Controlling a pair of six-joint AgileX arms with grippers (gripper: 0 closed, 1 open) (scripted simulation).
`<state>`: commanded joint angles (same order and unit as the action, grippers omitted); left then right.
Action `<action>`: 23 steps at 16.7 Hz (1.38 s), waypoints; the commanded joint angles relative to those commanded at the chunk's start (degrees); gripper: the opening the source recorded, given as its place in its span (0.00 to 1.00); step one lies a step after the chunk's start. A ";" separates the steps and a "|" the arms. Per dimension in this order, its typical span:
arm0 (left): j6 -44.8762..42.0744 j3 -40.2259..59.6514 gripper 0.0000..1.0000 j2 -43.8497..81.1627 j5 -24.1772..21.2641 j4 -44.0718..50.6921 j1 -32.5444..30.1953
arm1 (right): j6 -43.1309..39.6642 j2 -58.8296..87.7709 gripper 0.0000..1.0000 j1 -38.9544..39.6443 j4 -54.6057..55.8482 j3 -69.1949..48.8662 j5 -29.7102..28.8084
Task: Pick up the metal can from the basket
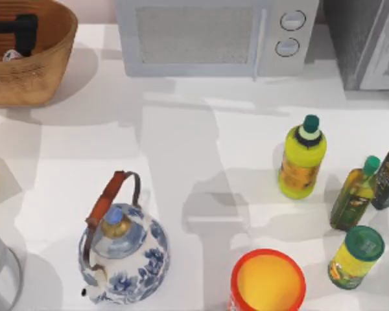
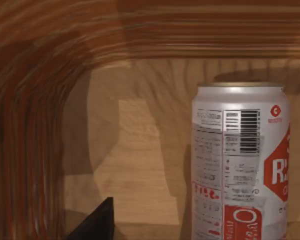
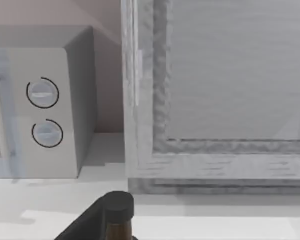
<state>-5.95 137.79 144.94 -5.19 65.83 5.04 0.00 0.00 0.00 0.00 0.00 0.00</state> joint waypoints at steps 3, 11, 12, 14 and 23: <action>0.00 0.00 1.00 0.00 0.00 0.00 0.00 | 0.00 0.00 1.00 0.00 0.00 0.00 0.00; 0.17 -0.42 1.00 4.91 0.03 -5.34 -0.22 | 0.00 0.00 1.00 0.00 0.00 0.00 0.00; 0.30 -0.52 1.00 5.70 0.04 -6.24 -0.35 | 0.00 0.00 1.00 0.00 0.00 0.00 0.00; 0.47 -0.64 1.00 6.52 0.05 -7.20 -0.52 | 0.00 0.00 1.00 0.00 0.00 0.00 0.00; 0.48 -0.65 0.55 6.53 0.05 -7.21 -0.53 | 0.00 0.00 1.00 0.00 0.00 0.00 0.00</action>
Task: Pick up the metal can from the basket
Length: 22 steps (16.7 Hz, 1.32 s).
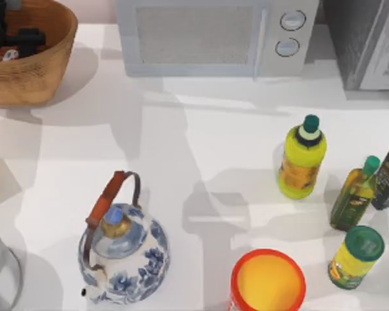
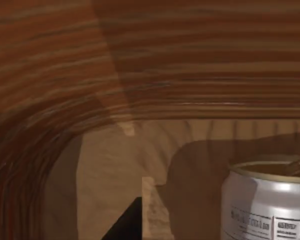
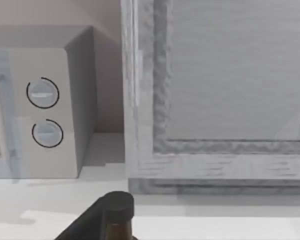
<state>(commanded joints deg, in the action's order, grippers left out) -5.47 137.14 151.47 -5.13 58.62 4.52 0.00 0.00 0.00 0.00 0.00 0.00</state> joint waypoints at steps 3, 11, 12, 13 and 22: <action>0.00 0.00 0.32 0.00 0.00 0.00 0.00 | 0.00 0.00 1.00 0.00 0.00 0.00 0.00; 0.00 0.00 0.00 0.00 0.00 0.00 0.00 | 0.00 0.00 1.00 0.00 0.00 0.00 0.00; 0.00 0.00 0.00 0.00 0.00 0.00 0.00 | 0.00 0.00 1.00 0.00 0.00 0.00 0.00; 0.00 0.00 0.00 0.00 0.00 0.00 0.00 | 0.00 0.00 1.00 0.00 0.00 0.00 0.00; 0.11 -4.23 0.00 -8.68 -1.65 -3.88 -0.73 | 0.00 0.00 1.00 0.00 0.00 0.00 0.00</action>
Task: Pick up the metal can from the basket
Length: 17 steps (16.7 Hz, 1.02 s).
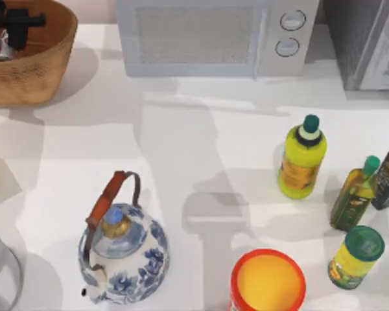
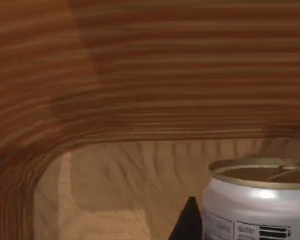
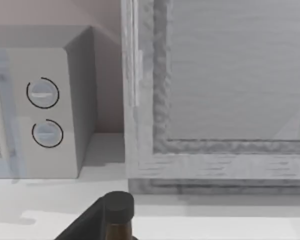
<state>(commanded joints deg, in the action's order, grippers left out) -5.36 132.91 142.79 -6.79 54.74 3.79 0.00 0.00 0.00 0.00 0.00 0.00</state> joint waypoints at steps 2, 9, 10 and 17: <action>0.73 -5.15 0.00 -6.31 -0.76 -2.66 -0.38 | 0.00 0.00 1.00 0.00 0.00 0.00 0.00; 5.04 -36.17 0.00 -41.15 -2.20 -15.98 -2.04 | 0.00 0.00 1.00 0.00 0.00 0.00 0.00; 5.64 -41.92 0.00 -47.16 -2.22 -18.07 -2.40 | 0.00 0.00 1.00 0.00 0.00 0.00 0.00; 7.90 -85.58 0.00 -89.86 0.26 -33.08 -4.35 | 0.00 0.00 1.00 0.00 0.00 0.00 0.00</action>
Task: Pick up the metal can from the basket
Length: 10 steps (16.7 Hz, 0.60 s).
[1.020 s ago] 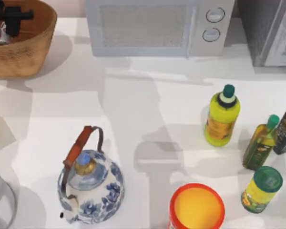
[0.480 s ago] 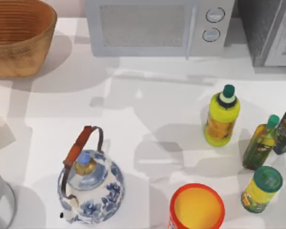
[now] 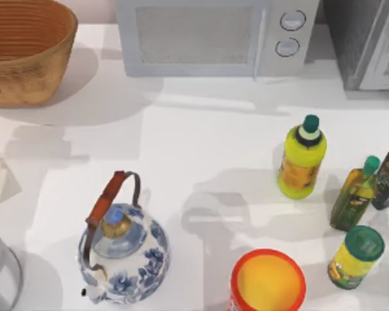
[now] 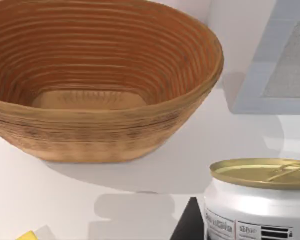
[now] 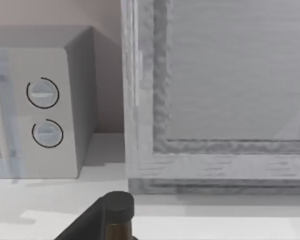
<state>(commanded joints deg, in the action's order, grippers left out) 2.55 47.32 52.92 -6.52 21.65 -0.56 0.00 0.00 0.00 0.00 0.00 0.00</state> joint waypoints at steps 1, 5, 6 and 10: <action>0.06 -6.60 0.00 -7.11 0.50 -2.32 -0.16 | 0.00 0.00 1.00 0.00 0.00 0.00 0.00; -0.27 -28.34 0.00 -31.17 2.33 -11.15 -0.78 | 0.00 0.00 1.00 0.00 0.00 0.00 0.00; -0.48 -32.54 0.00 -35.89 2.81 -13.12 -0.83 | 0.00 0.00 1.00 0.00 0.00 0.00 0.00; -1.72 -44.08 0.00 -49.16 5.24 -19.47 -0.12 | 0.00 0.00 1.00 0.00 0.00 0.00 0.00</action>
<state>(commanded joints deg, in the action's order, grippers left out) 0.82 3.24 3.77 -1.29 2.18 -0.69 0.00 0.00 0.00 0.00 0.00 0.00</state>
